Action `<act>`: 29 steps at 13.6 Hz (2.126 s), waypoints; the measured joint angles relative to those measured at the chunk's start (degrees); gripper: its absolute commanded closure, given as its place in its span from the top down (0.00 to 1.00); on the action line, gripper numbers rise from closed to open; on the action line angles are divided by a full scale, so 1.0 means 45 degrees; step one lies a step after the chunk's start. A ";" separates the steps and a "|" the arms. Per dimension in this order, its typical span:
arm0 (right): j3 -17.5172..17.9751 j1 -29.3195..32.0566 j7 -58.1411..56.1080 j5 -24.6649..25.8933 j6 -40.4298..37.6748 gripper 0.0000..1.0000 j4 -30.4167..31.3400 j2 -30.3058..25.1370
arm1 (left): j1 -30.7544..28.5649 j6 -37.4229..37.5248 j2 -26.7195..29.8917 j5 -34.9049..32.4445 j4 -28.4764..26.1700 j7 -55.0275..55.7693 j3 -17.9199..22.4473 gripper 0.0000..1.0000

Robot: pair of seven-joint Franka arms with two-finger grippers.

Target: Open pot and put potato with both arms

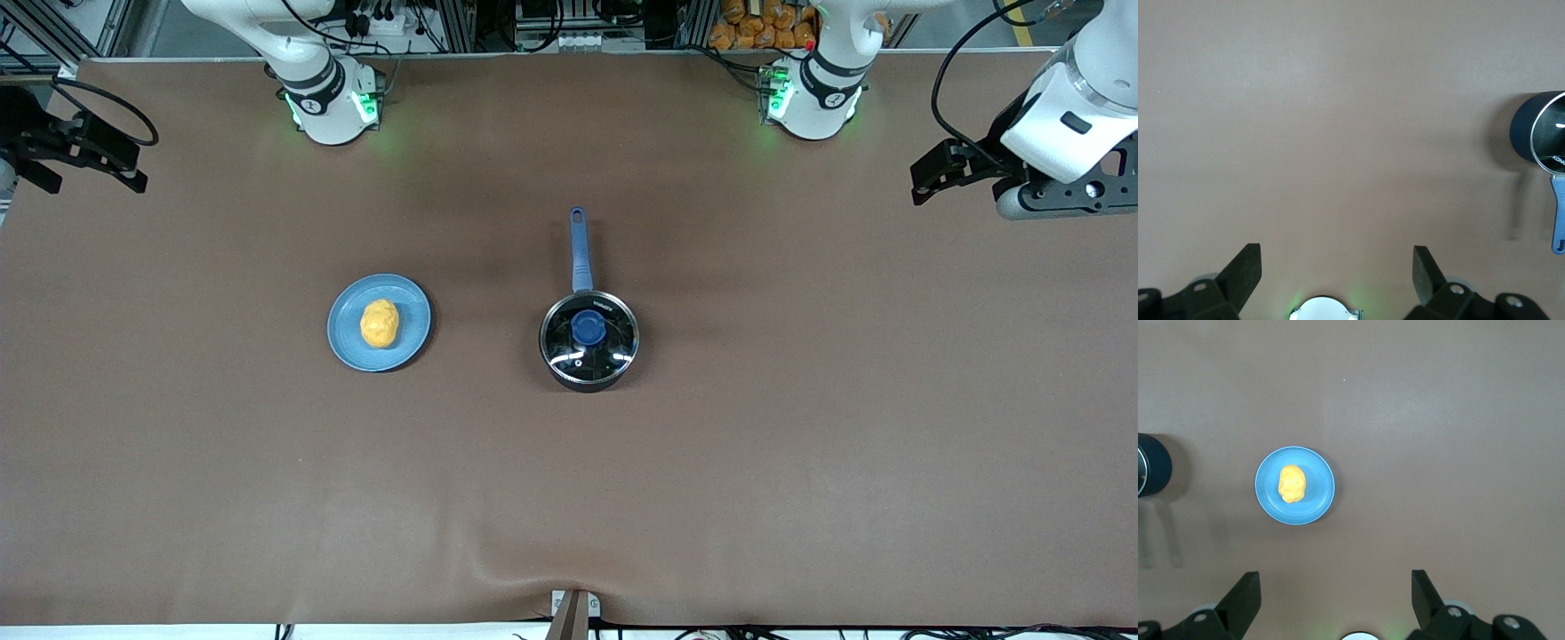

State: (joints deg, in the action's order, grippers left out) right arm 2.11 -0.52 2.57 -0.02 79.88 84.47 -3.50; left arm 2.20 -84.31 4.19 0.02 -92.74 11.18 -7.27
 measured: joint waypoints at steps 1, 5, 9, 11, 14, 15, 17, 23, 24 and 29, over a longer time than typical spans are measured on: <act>0.0000 0.0000 0.0000 0.0000 0.0000 1.00 0.0000 0.0000 | -0.0001 0.0000 0.0000 0.0000 0.0000 0.0000 0.0000 1.00; 0.0000 0.0000 0.0000 0.0000 0.0000 1.00 0.0000 0.0000 | -0.0008 0.0000 -0.0001 -0.0021 0.0000 0.0000 0.0005 1.00; 0.0000 0.0000 0.0000 0.0000 0.0000 1.00 0.0000 0.0000 | -0.0020 0.0000 -0.0004 -0.0074 0.0000 -0.0001 0.0006 1.00; 0.0000 0.0000 0.0000 0.0000 0.0000 1.00 0.0000 0.0001 | -0.0022 0.0000 -0.0024 -0.0078 0.0000 -0.0001 0.0006 1.00; 0.0000 0.0000 0.0000 0.0000 0.0000 1.00 0.0000 0.0001 | -0.0027 -0.0014 -0.0032 -0.0079 0.0008 -0.0001 0.0006 1.00; 0.0000 0.0000 0.0000 0.0000 0.0000 1.00 0.0000 0.0001 | -0.0027 -0.0033 -0.0033 -0.0079 0.0023 -0.0001 0.0006 1.00; 0.0000 0.0000 0.0000 0.0000 0.0000 1.00 0.0000 0.0002 | -0.0009 -0.0156 -0.0034 -0.0079 0.0073 -0.0002 -0.0008 1.00; 0.0001 0.0000 0.0000 0.0000 0.0000 1.00 0.0000 0.0008 | 0.0682 -0.1372 -0.0897 -0.0079 0.0086 0.1659 -0.0924 1.00; 0.0002 0.0000 0.0000 0.0000 -0.0001 1.00 -0.0001 0.0010 | 0.0981 -0.1808 -0.1278 -0.0079 0.0082 0.2441 -0.1206 1.00; 0.0005 0.0000 0.0000 -0.0001 -0.0006 1.00 -0.0004 0.0018 | 0.3617 -0.3871 -0.4195 -0.0879 0.0910 0.6414 -0.1604 1.00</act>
State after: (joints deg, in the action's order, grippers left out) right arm 2.13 -0.52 2.57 -0.02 79.85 84.45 -3.42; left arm 18.47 -101.72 -14.68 -3.94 -88.64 40.05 -14.49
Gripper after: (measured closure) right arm 0.000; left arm 0.000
